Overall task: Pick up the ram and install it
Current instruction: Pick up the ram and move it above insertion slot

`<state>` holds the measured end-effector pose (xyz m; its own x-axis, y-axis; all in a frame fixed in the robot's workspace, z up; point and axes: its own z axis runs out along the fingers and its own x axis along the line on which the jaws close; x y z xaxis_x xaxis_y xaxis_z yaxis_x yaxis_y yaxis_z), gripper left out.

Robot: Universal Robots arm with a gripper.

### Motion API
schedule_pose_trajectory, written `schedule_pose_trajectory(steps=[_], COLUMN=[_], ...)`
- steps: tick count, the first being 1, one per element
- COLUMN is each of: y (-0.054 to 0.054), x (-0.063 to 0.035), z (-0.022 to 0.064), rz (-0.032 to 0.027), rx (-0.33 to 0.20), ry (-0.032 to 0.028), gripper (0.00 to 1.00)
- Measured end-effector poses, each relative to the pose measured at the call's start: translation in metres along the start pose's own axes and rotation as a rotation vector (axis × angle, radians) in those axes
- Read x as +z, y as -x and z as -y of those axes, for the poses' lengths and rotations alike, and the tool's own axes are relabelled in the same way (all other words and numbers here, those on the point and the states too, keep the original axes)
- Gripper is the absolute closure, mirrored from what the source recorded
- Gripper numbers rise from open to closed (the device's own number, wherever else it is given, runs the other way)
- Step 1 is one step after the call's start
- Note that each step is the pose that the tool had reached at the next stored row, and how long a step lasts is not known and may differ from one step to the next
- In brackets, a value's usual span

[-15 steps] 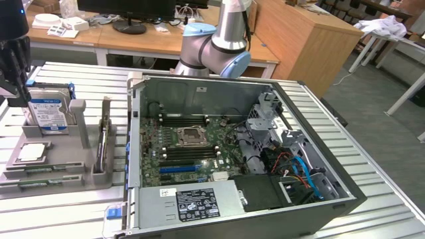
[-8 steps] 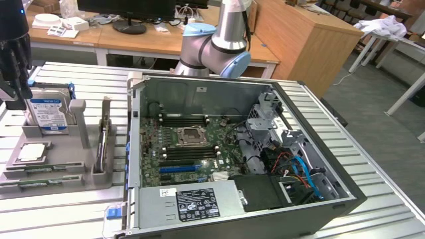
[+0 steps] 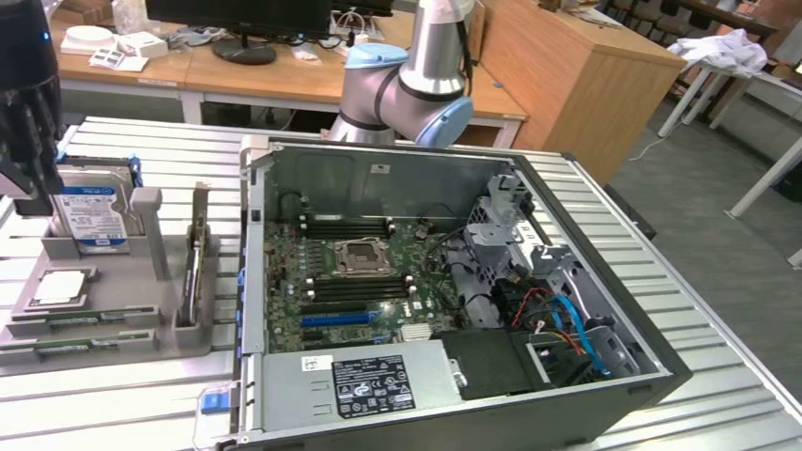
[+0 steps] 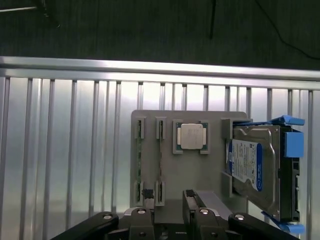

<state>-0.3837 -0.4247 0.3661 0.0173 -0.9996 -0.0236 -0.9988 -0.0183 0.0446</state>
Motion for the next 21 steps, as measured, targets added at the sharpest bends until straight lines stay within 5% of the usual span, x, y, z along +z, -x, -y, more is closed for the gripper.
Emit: schedule_pose_trajectory(steps=[21], y=[-0.002], x=[0.0327], z=[0.0014], rz=[0.0060], rx=[0.000], ry=[0.0000], gripper=[0.64])
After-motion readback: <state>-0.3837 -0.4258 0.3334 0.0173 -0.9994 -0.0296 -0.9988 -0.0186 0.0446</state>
